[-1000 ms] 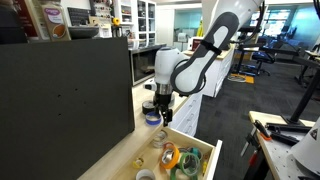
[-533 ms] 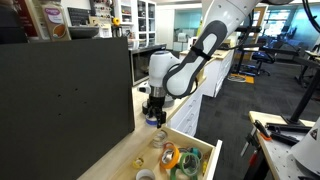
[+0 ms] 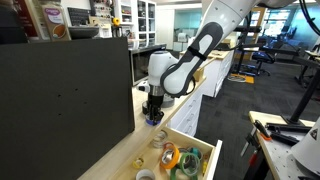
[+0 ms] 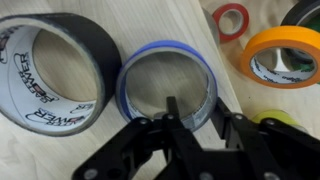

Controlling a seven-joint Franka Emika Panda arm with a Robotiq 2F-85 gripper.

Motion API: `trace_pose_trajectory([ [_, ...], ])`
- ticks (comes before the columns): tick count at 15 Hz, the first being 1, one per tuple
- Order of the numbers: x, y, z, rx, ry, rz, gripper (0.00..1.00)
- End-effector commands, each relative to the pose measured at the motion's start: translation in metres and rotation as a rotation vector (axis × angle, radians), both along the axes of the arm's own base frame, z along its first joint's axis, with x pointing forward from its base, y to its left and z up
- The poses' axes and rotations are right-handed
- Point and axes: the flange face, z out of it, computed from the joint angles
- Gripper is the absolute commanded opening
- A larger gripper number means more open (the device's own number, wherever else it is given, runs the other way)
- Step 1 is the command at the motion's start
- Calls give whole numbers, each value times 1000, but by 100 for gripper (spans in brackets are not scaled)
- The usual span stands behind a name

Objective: Put the blue masking tape in the open drawer

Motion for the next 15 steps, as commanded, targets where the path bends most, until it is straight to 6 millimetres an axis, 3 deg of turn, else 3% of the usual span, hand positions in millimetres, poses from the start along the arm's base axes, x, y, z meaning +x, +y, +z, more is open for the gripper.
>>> trace_pose_trajectory([
  [1, -5, -13, 5, 30, -4, -1, 9],
  [2, -6, -14, 6, 33, 2, -2, 1],
  [9, -25, -5, 19, 14, 20, 3, 2],
  [15, -64, 7, 33, -21, 40, -7, 2],
])
